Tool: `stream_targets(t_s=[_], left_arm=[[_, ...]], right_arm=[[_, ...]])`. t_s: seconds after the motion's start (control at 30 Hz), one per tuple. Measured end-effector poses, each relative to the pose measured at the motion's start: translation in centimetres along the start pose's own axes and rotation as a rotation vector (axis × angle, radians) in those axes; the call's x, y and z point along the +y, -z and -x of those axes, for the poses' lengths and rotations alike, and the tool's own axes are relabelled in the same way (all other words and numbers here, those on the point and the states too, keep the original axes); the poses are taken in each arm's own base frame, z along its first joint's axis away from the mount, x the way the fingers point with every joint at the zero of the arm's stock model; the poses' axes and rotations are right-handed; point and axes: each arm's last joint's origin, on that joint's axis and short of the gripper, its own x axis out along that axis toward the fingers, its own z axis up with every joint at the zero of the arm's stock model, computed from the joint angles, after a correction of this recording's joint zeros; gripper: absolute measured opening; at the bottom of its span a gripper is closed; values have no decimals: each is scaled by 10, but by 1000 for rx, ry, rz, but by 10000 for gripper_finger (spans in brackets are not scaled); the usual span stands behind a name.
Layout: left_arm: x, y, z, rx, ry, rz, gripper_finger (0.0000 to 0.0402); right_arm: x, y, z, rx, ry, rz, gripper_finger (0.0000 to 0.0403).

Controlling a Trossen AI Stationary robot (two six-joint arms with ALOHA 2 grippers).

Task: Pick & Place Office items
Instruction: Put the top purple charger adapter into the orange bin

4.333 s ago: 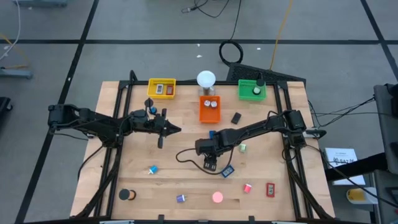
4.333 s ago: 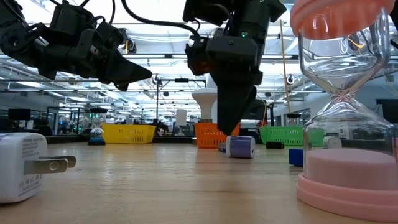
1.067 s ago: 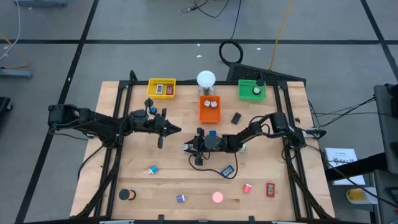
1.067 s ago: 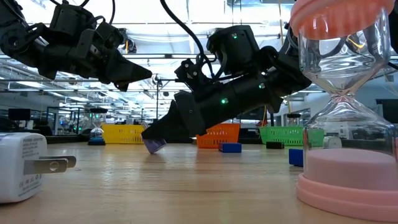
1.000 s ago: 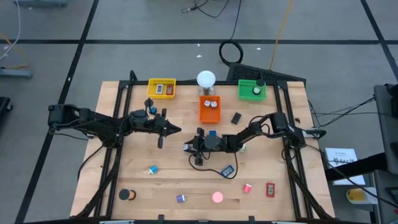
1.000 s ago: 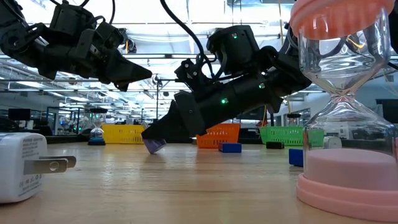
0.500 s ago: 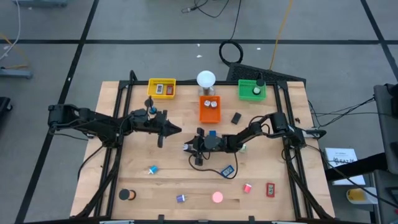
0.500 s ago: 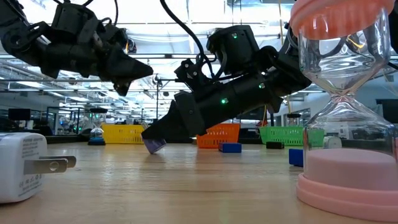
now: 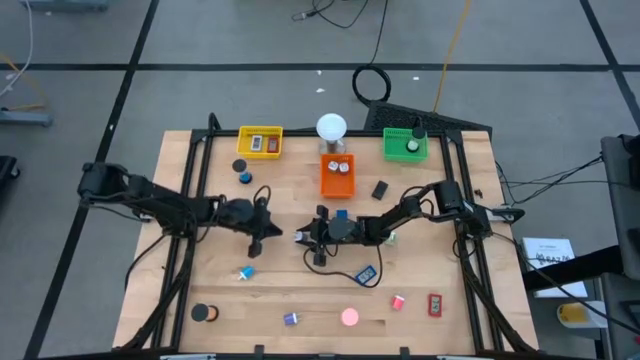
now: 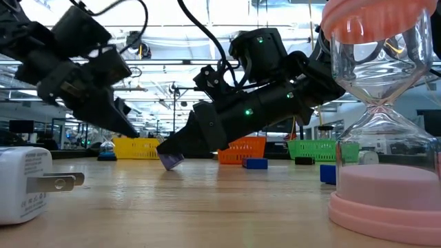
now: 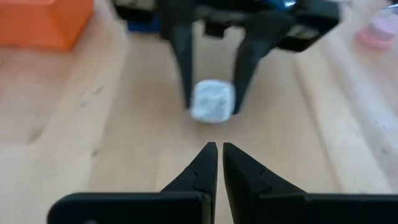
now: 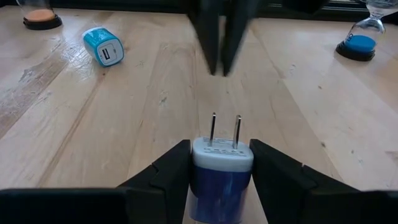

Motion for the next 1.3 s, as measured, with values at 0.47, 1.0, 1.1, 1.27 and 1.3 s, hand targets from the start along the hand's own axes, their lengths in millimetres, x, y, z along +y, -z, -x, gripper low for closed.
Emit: stream_targets(t_s=[0.47,1.0,1.1,1.27,1.3], left_arm=[[-7,-2,-30,-22,-86,8,26],[-10,-23,-47,-41,-58,-24,26],[-10,-28,-41,-60,-58,-10,26],[-11,-35,-27,-60,-64,20,27],[-12,-37,-26,-55,-66,33,27]], right_arm=[[0,0,0,-3,0,0,153],[0,4,0,32,28,1,194],[-1,3,2,66,53,5,217],[2,-9,9,93,44,12,244],[4,-12,11,94,40,14,247]])
